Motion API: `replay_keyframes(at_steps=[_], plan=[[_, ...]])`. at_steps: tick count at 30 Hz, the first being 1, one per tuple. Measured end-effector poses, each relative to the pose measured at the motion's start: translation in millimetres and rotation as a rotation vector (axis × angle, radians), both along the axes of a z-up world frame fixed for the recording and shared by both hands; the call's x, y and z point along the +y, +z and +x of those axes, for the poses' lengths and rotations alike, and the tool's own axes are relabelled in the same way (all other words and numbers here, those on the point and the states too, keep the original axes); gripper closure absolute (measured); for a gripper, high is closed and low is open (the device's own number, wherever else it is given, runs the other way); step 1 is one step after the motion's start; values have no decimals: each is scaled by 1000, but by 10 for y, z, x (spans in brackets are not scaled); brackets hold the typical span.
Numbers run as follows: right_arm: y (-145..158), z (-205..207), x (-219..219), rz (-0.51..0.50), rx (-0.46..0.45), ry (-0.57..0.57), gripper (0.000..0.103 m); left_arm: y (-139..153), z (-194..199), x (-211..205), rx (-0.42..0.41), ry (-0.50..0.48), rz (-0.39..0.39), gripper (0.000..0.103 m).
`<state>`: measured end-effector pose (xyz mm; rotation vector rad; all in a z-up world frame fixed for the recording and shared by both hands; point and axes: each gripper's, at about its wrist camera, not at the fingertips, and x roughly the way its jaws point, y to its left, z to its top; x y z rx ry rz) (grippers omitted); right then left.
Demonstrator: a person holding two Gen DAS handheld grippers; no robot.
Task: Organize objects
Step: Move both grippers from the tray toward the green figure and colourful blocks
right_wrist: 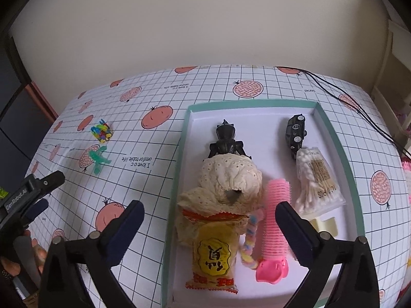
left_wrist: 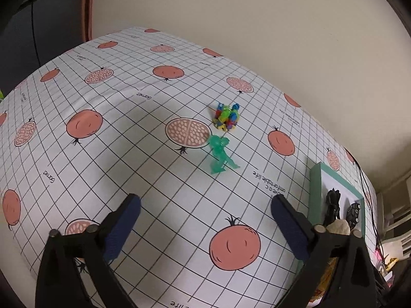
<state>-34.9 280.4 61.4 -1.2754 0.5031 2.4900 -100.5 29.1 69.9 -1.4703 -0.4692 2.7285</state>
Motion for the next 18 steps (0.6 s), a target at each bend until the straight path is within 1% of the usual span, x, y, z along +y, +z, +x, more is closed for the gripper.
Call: replay_keyframes(at_steps=[6, 13, 15, 18], plan=[[-21, -30, -14, -5, -1, -7, 0, -14, -20, -62, -1, 5, 8, 0], [26, -51, -38, 11, 8, -7, 0, 26, -21, -127, 57, 20, 34, 0], [30, -54, -30, 2, 17, -16, 0, 34, -25, -131, 71, 20, 27, 0], [20, -76, -29, -15, 29, -18, 0, 20, -43, -109, 68, 8, 16, 0]])
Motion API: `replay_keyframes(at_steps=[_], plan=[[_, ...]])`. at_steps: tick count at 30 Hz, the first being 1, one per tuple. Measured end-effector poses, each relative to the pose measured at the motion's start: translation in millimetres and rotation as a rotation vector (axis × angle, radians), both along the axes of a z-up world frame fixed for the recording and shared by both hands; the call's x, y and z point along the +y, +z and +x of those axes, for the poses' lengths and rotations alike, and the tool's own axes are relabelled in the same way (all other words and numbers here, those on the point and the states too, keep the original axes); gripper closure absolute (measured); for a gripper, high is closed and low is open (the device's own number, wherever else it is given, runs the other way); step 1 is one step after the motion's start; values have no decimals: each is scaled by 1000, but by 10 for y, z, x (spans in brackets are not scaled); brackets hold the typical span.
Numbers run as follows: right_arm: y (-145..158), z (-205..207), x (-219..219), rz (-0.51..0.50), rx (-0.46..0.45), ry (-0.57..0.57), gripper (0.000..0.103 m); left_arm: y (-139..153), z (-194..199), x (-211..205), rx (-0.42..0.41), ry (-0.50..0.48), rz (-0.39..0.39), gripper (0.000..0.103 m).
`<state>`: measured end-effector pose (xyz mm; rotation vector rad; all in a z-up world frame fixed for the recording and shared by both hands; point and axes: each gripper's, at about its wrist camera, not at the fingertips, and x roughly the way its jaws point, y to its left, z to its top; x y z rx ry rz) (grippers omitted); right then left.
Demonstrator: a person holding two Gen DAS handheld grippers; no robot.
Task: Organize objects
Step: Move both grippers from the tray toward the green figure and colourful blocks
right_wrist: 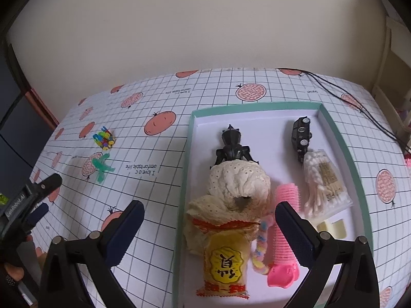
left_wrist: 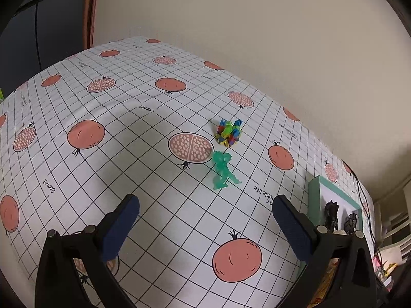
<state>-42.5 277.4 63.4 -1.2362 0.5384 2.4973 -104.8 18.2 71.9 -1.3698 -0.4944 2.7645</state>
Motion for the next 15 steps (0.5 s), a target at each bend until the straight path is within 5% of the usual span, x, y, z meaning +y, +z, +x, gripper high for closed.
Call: replay_keyframes(at_steps=[15], plan=[[24, -131, -122, 54, 22, 33, 0, -46, -37, -50, 11, 21, 54, 0]])
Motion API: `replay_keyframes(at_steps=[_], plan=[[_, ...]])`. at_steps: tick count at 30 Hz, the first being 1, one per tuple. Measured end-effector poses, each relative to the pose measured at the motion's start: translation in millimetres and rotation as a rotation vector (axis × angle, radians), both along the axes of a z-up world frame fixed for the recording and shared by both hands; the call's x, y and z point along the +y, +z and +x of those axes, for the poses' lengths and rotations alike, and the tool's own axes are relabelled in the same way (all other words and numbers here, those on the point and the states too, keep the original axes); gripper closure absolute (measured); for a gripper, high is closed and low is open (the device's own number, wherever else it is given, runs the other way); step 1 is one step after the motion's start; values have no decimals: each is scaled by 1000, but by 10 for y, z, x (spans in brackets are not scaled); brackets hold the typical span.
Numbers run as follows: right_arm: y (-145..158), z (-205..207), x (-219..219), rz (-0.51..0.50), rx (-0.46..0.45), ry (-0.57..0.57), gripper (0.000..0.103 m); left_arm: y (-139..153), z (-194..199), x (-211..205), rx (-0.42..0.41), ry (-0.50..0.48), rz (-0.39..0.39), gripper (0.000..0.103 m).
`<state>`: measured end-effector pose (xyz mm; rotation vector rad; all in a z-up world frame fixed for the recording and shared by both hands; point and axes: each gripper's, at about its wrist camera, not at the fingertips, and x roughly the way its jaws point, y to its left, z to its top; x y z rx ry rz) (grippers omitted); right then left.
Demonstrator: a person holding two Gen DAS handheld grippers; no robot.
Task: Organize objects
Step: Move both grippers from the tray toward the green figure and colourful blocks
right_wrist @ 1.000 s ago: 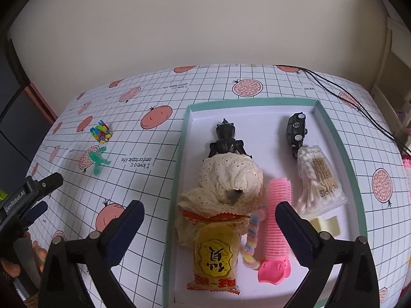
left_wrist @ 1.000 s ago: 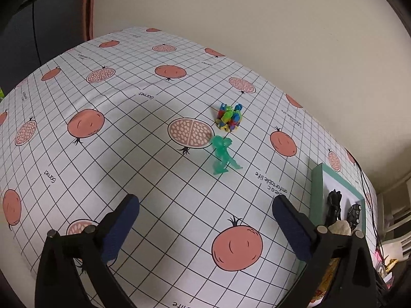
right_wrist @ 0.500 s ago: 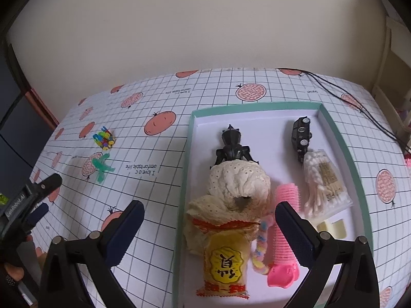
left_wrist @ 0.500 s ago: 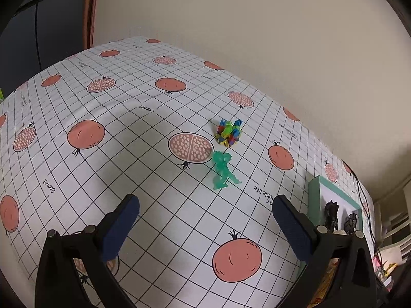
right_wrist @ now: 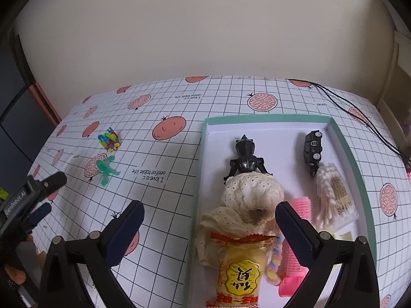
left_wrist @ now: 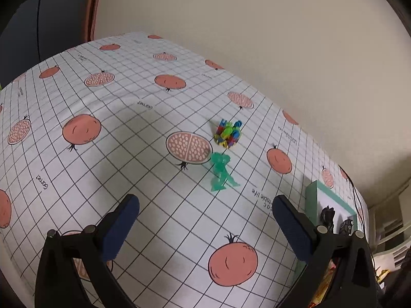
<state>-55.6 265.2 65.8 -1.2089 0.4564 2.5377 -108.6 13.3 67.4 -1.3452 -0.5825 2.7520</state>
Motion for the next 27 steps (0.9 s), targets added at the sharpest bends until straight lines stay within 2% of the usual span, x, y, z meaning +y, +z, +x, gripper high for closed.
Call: replay_keyframes(at_steps=[8, 13, 21, 27], plan=[[46, -67, -43, 11, 37, 13, 0, 24, -38, 18, 43, -2, -16, 0], [80, -118, -77, 0, 55, 23, 0, -29, -89, 6, 22, -4, -16, 0], [70, -230, -180, 42, 29, 44, 0, -92, -153, -16, 3, -8, 0, 0], [113, -334, -219, 37, 17, 43, 0, -91, -216, -35, 24, -20, -29, 0]])
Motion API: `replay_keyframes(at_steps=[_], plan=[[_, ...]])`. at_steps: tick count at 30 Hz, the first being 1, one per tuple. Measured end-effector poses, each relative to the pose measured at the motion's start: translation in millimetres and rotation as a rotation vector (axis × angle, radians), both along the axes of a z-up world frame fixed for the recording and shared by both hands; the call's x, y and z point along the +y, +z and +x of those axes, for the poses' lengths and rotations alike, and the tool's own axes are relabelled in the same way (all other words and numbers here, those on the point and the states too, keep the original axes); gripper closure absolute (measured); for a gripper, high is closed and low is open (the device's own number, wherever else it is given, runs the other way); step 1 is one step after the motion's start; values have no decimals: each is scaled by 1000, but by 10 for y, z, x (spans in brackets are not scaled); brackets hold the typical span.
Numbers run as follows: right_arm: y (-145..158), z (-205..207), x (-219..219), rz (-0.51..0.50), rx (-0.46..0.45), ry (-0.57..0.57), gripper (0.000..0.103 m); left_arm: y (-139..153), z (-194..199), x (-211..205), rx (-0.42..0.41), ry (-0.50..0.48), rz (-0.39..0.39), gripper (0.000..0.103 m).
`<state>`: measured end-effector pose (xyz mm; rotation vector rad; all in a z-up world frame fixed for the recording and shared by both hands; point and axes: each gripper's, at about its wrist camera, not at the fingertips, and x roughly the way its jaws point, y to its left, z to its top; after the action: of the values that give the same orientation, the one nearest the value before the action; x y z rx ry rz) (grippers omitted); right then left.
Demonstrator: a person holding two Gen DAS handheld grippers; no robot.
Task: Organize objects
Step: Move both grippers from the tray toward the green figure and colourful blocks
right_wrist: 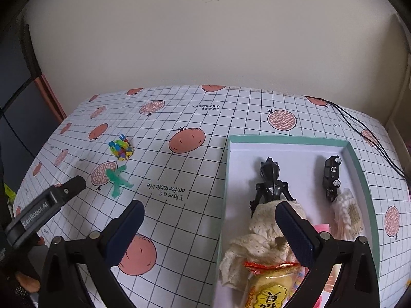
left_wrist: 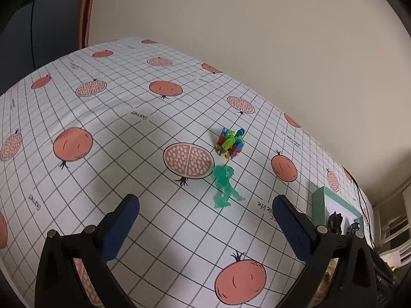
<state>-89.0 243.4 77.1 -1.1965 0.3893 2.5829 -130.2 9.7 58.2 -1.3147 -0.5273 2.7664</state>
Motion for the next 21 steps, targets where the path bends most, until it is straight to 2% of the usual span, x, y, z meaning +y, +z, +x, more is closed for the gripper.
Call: replay_keyframes(at_steps=[6, 14, 21], plan=[[18, -164, -37, 2, -32, 11, 0, -95, -118, -8, -21, -25, -47, 0], [37, -386, -115, -7, 12, 57, 0, -224, -296, -57, -74, -39, -16, 0], [16, -635, -209, -24, 47, 74, 0, -259, -435, 68, -75, -53, -76, 0]])
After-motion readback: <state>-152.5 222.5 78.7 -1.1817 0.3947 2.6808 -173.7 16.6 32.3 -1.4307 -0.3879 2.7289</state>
